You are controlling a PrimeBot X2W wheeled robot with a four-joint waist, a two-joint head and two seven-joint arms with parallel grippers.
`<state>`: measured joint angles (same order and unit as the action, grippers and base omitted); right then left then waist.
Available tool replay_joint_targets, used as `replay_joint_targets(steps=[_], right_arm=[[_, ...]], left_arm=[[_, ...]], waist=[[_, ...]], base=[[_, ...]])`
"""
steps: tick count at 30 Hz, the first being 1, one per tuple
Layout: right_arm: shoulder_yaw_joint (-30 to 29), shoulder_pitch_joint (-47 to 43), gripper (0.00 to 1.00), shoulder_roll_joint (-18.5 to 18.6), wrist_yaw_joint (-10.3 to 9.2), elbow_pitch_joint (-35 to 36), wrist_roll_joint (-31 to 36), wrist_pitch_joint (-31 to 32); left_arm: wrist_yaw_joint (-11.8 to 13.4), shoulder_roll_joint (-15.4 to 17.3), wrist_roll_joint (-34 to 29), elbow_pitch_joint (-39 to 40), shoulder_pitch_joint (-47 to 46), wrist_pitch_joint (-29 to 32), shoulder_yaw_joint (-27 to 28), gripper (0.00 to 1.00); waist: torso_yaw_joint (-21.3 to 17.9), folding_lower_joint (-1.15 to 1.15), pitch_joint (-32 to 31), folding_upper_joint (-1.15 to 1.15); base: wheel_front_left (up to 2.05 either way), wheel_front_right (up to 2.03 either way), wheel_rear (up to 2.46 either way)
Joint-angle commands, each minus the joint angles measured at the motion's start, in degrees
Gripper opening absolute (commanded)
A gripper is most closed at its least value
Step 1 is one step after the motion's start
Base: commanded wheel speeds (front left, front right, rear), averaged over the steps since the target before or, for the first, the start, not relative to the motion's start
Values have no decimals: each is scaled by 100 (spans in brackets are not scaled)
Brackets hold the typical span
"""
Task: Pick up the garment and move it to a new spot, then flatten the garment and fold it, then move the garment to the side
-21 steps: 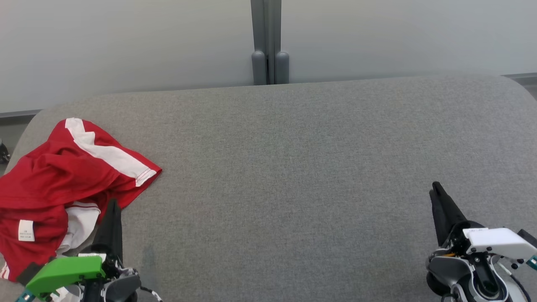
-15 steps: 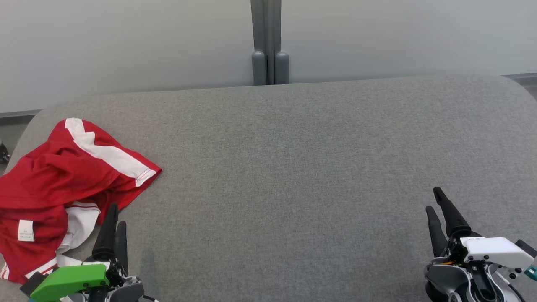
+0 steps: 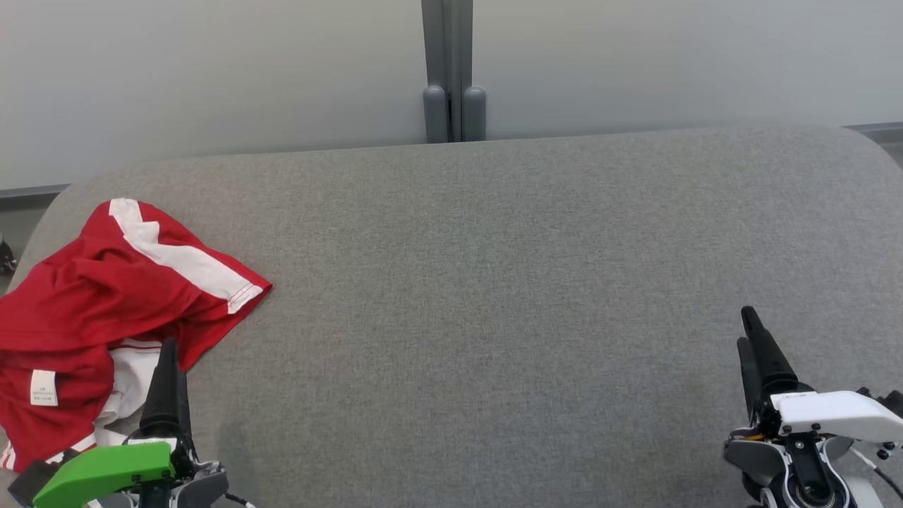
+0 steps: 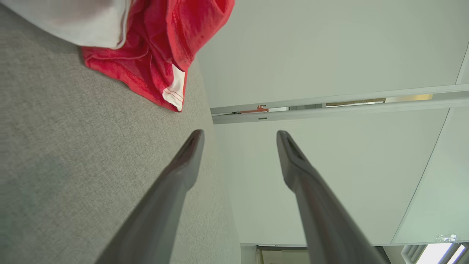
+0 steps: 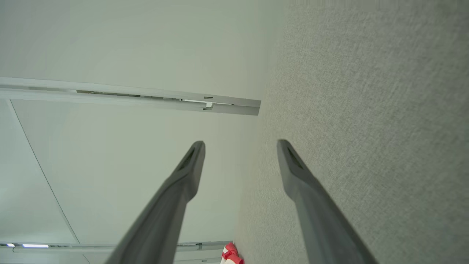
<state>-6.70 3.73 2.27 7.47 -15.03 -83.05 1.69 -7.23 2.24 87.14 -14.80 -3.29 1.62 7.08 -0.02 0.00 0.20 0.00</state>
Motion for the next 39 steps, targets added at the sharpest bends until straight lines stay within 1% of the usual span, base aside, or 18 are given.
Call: replay_joint_targets(steps=[1, 7, 10, 12, 13, 18, 27, 29, 35, 39], right_arm=[[-53, 165, 100, 30, 1, 176, 393, -74], [-169, 240, 100, 34, 1, 669, 1706, -215], [-65, 239, 100, 35, 1, 945, 2443, -285], [28, 229, 100, 37, 1, 1077, 2853, -327], [88, 238, 100, 37, 1, 1170, 3099, -354], [202, 211, 100, 40, 1, 1362, 3784, -454], [382, 129, 100, 46, 2, 1394, 5048, -630], [452, 137, 100, 46, 2, 1431, 5309, -667], [489, 109, 100, 50, 2, 1498, 5819, -773], [568, 91, 100, 50, 2, 1556, 6159, -842]], left_arm=[[-8, 36, -169, 122, -88, -67, 73, 100], [119, 40, -665, 264, -125, -206, 129, 100], [161, 42, -875, 390, -124, -278, 76, 100], [207, 44, -1114, 482, -113, -320, 41, 100], [246, 45, -1335, 581, -115, -345, 47, 100], [447, 46, -1910, 882, -57, -446, -143, 100], [854, 52, -3236, 1285, 28, -622, -620, 100], [908, 52, -3583, 1341, 41, -656, -759, 100], [1084, 56, -4513, 1427, 66, -765, -1171, 100], [1239, 58, -4985, 1374, 67, -834, -1360, 100]], waist=[[1, 0, 4, 0], [0, 0, 33, 0], [2, 0, 48, 0], [3, 0, 56, 0], [2, 0, 61, 0], [2, 0, 67, 0], [8, 0, 63, 0], [5, 0, 69, 0], [-8, 0, 87, 0], [-18, 0, 100, 0]], base=[[0, 0, 0], [0, 0, 0], [0, 0, 0], [0, 0, 0], [0, 0, 0], [0, 0, 0], [0, 0, 0], [0, 0, 0], [0, 0, 0], [0, 0, 0]])
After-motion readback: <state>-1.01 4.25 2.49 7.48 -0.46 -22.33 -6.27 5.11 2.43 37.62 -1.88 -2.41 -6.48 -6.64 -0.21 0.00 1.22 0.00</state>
